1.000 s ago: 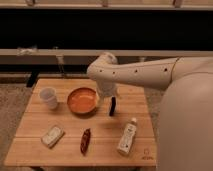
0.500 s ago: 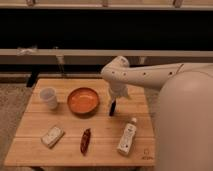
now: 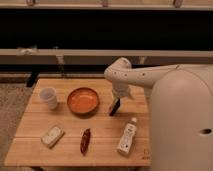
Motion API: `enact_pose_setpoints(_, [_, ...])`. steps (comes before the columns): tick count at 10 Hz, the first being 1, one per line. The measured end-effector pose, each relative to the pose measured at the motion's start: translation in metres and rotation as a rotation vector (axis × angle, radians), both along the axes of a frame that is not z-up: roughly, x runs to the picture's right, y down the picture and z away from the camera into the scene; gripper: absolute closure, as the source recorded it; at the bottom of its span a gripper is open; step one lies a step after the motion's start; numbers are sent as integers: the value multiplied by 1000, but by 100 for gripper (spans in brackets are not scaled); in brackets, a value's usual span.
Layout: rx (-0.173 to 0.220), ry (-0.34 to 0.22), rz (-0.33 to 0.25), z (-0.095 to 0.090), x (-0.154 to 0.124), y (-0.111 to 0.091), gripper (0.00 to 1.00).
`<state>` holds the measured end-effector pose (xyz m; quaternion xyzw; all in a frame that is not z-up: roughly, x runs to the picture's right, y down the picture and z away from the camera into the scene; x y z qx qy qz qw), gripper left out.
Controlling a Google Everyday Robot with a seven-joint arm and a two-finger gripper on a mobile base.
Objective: Knock the eraser over
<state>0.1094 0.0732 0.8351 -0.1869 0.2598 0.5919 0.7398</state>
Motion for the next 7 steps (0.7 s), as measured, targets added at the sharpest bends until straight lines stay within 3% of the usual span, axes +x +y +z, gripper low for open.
enact_pose_setpoints(2, [20,34,31,-2,16,-4,20])
enact_pose_setpoints(5, [51,40,66,-8,27,-10,20])
enact_pose_setpoints(7, [51,40,72,-8,29,-10,20])
